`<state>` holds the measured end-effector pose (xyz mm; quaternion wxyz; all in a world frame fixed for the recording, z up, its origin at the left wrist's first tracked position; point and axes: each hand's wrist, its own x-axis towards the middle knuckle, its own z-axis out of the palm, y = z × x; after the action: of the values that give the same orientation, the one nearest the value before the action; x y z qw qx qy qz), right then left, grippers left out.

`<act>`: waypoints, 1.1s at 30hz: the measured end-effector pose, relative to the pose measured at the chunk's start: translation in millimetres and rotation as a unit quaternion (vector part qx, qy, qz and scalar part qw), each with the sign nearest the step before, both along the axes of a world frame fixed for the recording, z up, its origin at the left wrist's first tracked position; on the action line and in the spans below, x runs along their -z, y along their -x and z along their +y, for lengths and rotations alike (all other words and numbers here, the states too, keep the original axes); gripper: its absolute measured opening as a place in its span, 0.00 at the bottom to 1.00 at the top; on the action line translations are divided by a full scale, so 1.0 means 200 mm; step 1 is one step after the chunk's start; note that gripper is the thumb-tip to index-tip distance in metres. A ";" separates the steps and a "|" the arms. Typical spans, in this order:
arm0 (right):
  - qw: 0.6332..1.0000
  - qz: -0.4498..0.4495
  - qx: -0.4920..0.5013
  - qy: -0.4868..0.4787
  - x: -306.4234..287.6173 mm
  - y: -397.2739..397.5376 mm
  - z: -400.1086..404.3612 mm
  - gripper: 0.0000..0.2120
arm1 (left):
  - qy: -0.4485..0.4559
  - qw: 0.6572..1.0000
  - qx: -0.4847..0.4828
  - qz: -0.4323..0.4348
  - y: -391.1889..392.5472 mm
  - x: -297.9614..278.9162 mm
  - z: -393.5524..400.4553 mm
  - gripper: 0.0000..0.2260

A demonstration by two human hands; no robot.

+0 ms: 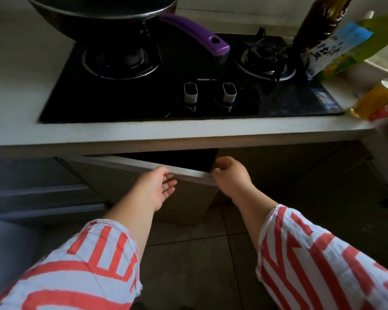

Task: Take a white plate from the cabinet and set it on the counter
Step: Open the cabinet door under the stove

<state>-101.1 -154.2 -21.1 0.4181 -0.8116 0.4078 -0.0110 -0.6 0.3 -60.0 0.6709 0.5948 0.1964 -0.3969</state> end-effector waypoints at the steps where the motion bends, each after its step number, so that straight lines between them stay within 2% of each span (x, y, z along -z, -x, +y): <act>1: 0.999 0.020 -0.034 -0.005 -0.02 0.00 0.03 0.19 | -0.004 1.000 0.002 0.001 0.02 0.01 0.03 0.06; 5: 0.984 0.082 -0.157 -0.011 -0.04 0.01 0.19 0.12 | -0.029 0.999 0.010 -0.016 0.11 0.04 0.16 0.13; 8: 0.970 0.114 -0.214 -0.017 -0.03 0.05 0.33 0.13 | -0.046 0.998 0.029 -0.029 0.16 0.04 0.26 0.14; 13: 0.961 0.155 -0.224 -0.054 -0.02 0.08 0.56 0.16 | -0.083 0.992 0.081 -0.049 0.24 0.01 0.45 0.07; 17: 0.943 0.186 -0.218 -0.170 -0.02 0.09 0.76 0.11 | -0.117 0.984 0.116 -0.071 0.27 0.00 0.66 0.07; 23: 0.899 0.208 -0.248 -0.296 0.01 0.06 1.16 0.12 | -0.252 0.943 0.145 -0.163 0.29 -0.05 1.03 0.26; 25: 0.890 0.190 -0.256 -0.325 0.05 0.05 1.30 0.08 | -0.254 0.943 0.138 -0.167 0.29 -0.07 1.15 0.31; 27: 0.888 0.175 -0.271 -0.328 0.08 0.02 1.45 0.03 | -0.252 0.937 0.171 -0.173 0.27 -0.09 1.27 0.32; 31: 0.895 0.155 -0.326 -0.261 0.14 -0.07 1.70 0.07 | -0.265 0.913 0.226 -0.211 0.20 -0.13 1.50 0.27; 33: 0.894 0.155 -0.355 -0.224 0.14 -0.11 1.76 0.08 | -0.302 0.892 0.247 -0.230 0.15 -0.13 1.58 0.27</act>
<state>-79.6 198.6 -49.9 0.4968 -0.7784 0.1440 0.3558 -30.4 316.4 -33.1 0.3659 0.8726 -0.0057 -0.3236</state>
